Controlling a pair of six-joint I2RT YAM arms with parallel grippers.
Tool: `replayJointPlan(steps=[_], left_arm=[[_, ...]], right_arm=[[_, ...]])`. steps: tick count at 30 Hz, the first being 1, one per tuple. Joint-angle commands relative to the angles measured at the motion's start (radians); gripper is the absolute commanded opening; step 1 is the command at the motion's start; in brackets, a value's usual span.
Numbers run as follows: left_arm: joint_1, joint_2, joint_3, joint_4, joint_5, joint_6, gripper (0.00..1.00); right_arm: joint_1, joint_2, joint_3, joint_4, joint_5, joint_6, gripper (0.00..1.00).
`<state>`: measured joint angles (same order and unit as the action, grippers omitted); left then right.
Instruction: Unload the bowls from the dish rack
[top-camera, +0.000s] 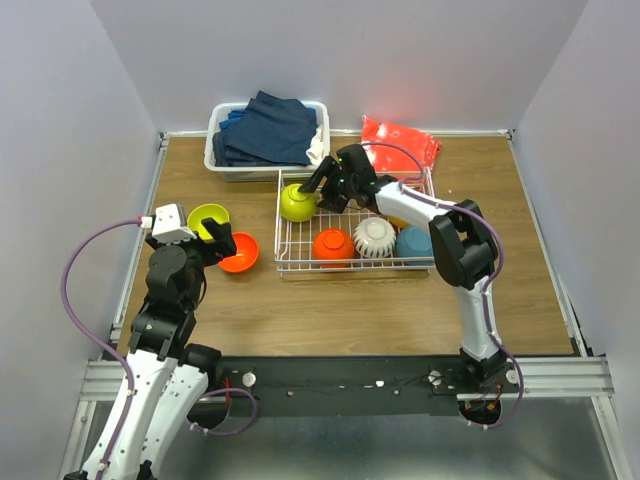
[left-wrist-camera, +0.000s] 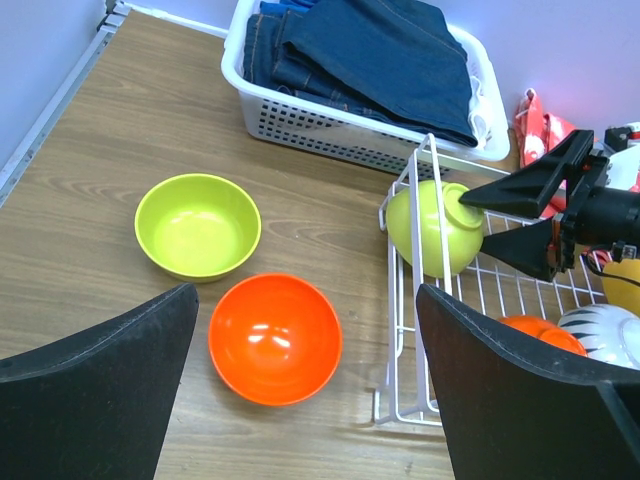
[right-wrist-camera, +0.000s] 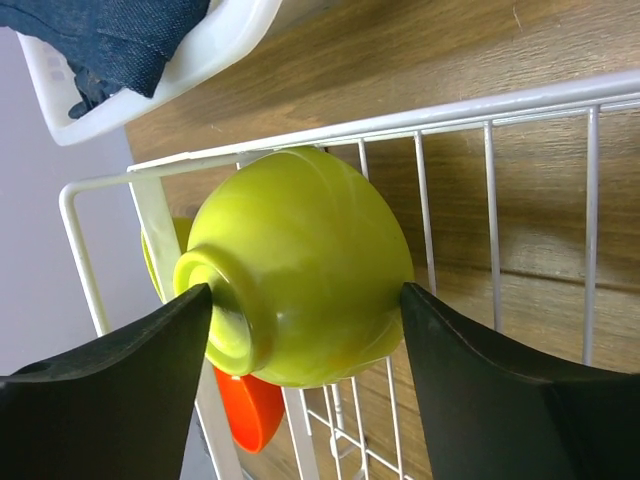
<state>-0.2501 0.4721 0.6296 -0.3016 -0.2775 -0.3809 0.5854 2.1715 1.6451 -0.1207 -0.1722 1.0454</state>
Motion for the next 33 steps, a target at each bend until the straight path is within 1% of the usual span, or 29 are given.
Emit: replayJointPlan(steps=[1,2,3,4,5,8,9,10,11,13,16,17,18,20,21,22,25,26,28,29,30,31,32,33], left_arm=[[0.0,-0.006,-0.014,0.009,-0.017,0.017,0.99],[0.0,-0.006,-0.014,0.009,-0.02,0.017,0.99],[0.0,-0.004,-0.014,0.009,-0.02,0.019,0.99],[0.0,-0.006,-0.013,0.012,-0.02,0.019,0.99],[0.0,-0.004,-0.014,0.01,-0.02,0.02,0.99],[0.0,0.0,-0.014,0.013,-0.016,0.019,0.99],[0.0,0.0,-0.016,0.015,-0.015,0.019,0.99],[0.0,0.0,-0.015,0.013,-0.014,0.019,0.99],[0.0,0.002,-0.014,0.016,-0.009,0.019,0.99],[0.0,0.008,-0.015,0.018,-0.006,0.02,0.99],[0.0,0.025,-0.016,0.035,0.026,0.025,0.99],[0.0,0.045,-0.013,0.05,0.064,0.036,0.99],[0.0,0.059,-0.005,0.056,0.081,0.04,0.99],[0.0,0.094,0.013,0.061,0.118,0.051,0.99],[0.0,0.138,0.047,0.056,0.159,0.06,0.99],[-0.002,0.164,0.068,0.047,0.178,0.071,0.99],[-0.009,0.269,0.166,-0.007,0.225,0.109,0.99],[-0.017,0.298,0.194,-0.039,0.228,0.118,0.99],[-0.053,0.381,0.278,-0.073,0.219,0.144,0.99],[-0.072,0.41,0.31,-0.109,0.213,0.157,0.99],[-0.09,0.474,0.374,-0.132,0.204,0.171,0.99],[-0.109,0.506,0.409,-0.154,0.172,0.207,0.99],[-0.157,0.54,0.441,-0.204,0.155,0.23,0.99],[-0.179,0.612,0.511,-0.229,0.135,0.25,0.99]], right_arm=[[0.002,-0.007,-0.028,-0.154,0.062,-0.073,0.69],[0.002,-0.012,-0.025,-0.158,0.065,-0.079,0.65],[0.001,-0.019,-0.024,-0.163,0.066,-0.094,0.63],[0.002,-0.022,-0.021,-0.171,0.066,-0.1,0.56],[0.002,-0.025,-0.019,-0.174,0.071,-0.108,0.54],[0.002,-0.036,-0.016,-0.188,0.085,-0.137,0.44],[0.002,-0.038,-0.015,-0.189,0.088,-0.151,0.43],[0.002,-0.041,-0.013,-0.198,0.091,-0.157,0.36],[0.002,-0.042,-0.013,-0.203,0.091,-0.16,0.35],[0.002,-0.052,-0.016,-0.204,0.091,-0.176,0.29],[0.002,-0.064,-0.024,-0.198,0.096,-0.205,0.29],[0.002,-0.073,-0.025,-0.195,0.097,-0.214,0.29],[0.002,-0.079,-0.025,-0.191,0.094,-0.235,0.3],[0.002,-0.101,-0.027,-0.171,0.079,-0.258,0.38],[0.002,-0.11,-0.025,-0.165,0.074,-0.284,0.41],[0.002,-0.124,-0.027,-0.154,0.07,-0.298,0.49],[0.001,-0.186,-0.047,-0.143,0.072,-0.355,0.6],[0.002,-0.206,-0.059,-0.142,0.098,-0.373,0.61],[0.002,-0.285,-0.094,-0.14,0.137,-0.424,0.67],[0.002,-0.317,-0.141,-0.134,0.175,-0.438,0.69],[0.001,-0.346,-0.175,-0.126,0.216,-0.45,0.7],[0.001,-0.41,-0.206,-0.11,0.243,-0.475,0.74],[0.001,-0.438,-0.235,-0.1,0.29,-0.482,0.76],[0.001,-0.465,-0.301,-0.09,0.315,-0.492,0.76]])
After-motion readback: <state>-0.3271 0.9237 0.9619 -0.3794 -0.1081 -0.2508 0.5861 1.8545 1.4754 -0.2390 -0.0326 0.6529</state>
